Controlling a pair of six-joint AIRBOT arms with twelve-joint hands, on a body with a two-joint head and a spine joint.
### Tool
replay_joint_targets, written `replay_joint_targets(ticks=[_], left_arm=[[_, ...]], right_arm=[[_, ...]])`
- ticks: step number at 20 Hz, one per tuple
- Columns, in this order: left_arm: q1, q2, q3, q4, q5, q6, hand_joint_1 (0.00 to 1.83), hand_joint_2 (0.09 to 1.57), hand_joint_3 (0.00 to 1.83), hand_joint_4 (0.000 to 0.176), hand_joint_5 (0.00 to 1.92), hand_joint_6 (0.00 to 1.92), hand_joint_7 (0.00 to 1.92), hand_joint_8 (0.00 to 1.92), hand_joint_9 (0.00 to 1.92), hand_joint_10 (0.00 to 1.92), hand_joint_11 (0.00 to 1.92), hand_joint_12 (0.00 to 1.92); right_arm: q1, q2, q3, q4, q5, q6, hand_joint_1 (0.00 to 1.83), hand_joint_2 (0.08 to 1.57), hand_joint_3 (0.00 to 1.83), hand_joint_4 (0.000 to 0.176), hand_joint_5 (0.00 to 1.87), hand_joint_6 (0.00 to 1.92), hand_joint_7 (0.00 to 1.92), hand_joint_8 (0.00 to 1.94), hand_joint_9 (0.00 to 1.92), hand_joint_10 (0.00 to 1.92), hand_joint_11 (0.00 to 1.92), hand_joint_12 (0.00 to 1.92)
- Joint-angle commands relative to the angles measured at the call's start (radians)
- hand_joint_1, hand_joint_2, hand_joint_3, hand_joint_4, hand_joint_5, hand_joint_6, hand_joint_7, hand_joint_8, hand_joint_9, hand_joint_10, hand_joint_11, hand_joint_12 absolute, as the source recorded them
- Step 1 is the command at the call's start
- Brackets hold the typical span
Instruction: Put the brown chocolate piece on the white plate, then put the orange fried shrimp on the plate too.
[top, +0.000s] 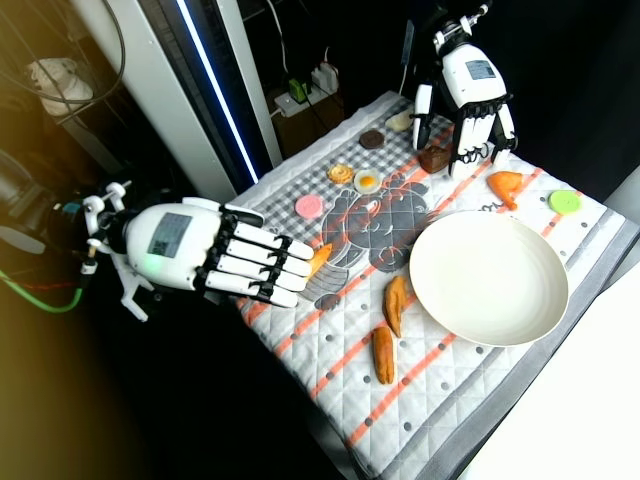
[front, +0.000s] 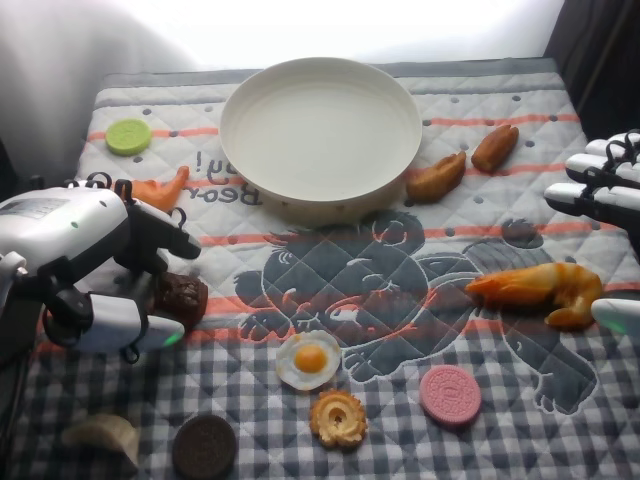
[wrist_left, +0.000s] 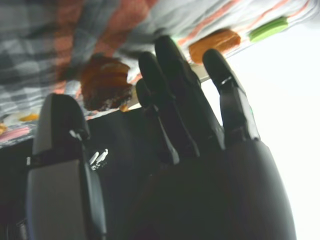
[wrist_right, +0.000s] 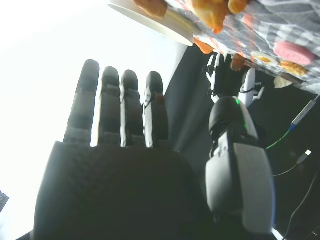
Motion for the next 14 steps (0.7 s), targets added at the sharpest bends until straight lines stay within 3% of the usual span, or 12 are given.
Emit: replay_joint_targets(ticks=[1,3,4,5,6,7,8,9,12,13,14], left_arm=[[-0.011,-0.011,0.003,0.020,-0.069,-0.004,0.99,0.91,0.00,0.070,0.84,0.01,1.02,0.01,0.94,0.01,0.17,0.86],[-0.011,-0.019,0.006,0.018,-0.064,-0.004,0.99,0.93,0.00,0.072,0.89,0.01,1.07,0.01,0.97,0.01,0.17,0.91],[-0.011,-0.023,0.008,0.016,-0.063,-0.004,1.01,0.92,0.00,0.061,0.93,0.00,1.09,0.01,0.99,0.01,0.17,0.94],[-0.011,-0.028,0.010,0.014,-0.062,-0.004,1.08,0.98,0.01,0.153,1.20,0.37,1.20,0.02,1.07,0.04,0.15,1.06],[-0.011,-0.031,0.011,0.011,-0.063,-0.004,1.25,1.02,0.00,0.000,1.29,0.20,1.19,0.70,1.14,0.07,0.20,1.18],[-0.012,-0.041,0.013,-0.002,-0.078,-0.004,1.29,1.04,0.00,0.000,1.36,0.02,1.12,1.00,1.03,0.66,0.24,1.57],[-0.012,-0.041,0.013,-0.002,-0.078,-0.004,1.29,1.04,0.00,0.000,1.35,0.01,1.12,1.02,0.91,0.97,0.23,1.60],[-0.014,-0.046,0.013,-0.007,-0.090,-0.004,1.20,0.99,0.00,0.000,1.44,0.06,1.08,1.02,0.80,1.41,0.18,1.80],[-0.042,-0.049,0.017,-0.005,-0.117,-0.005,1.20,0.99,0.00,0.000,1.42,0.10,1.11,0.94,0.79,1.36,0.17,1.75],[-0.066,-0.050,0.024,0.000,-0.126,-0.005,1.18,0.98,0.00,0.000,1.39,0.21,1.12,1.01,0.83,1.44,0.18,1.74],[-0.098,-0.058,0.039,0.007,-0.129,-0.006,1.19,0.99,0.00,0.000,1.32,0.35,1.02,1.25,0.72,1.71,0.20,1.89]], right_arm=[[0.000,0.002,0.004,0.013,0.121,0.007,0.26,1.25,0.00,0.033,0.32,0.00,0.23,0.00,0.18,0.00,0.02,0.47],[-0.001,0.002,0.004,0.014,0.121,0.009,0.26,1.25,0.00,0.035,0.32,0.00,0.24,0.00,0.18,0.00,0.03,0.48],[-0.002,0.002,0.004,0.014,0.121,0.010,0.26,1.25,0.00,0.034,0.32,0.00,0.23,0.00,0.18,0.00,0.02,0.47],[-0.003,0.002,0.004,0.014,0.121,0.011,0.25,1.25,0.00,0.037,0.31,0.00,0.23,0.00,0.16,0.00,0.01,0.46],[-0.003,0.002,0.004,0.014,0.121,0.012,0.25,1.25,0.00,0.035,0.31,0.00,0.23,0.00,0.16,0.00,0.01,0.46],[-0.004,0.002,0.004,0.014,0.121,0.014,0.23,1.26,0.00,0.038,0.31,0.00,0.23,0.00,0.16,0.00,0.01,0.47],[-0.004,0.002,0.004,0.014,0.121,0.014,0.23,1.26,0.00,0.041,0.30,0.00,0.23,0.00,0.16,0.00,0.01,0.46],[-0.005,0.002,0.004,0.014,0.121,0.016,0.22,1.26,0.00,0.041,0.30,0.00,0.23,0.00,0.16,0.00,0.00,0.46],[-0.006,0.002,0.004,0.014,0.121,0.017,0.24,1.26,0.00,0.033,0.32,0.00,0.25,0.01,0.18,0.01,0.02,0.47],[-0.006,0.002,0.005,0.014,0.121,0.017,0.24,1.26,0.00,0.026,0.32,0.00,0.25,0.00,0.18,0.00,0.03,0.48],[-0.006,0.002,0.005,0.014,0.121,0.017,0.26,1.26,0.00,0.023,0.32,0.00,0.25,0.00,0.18,0.00,0.03,0.48]])
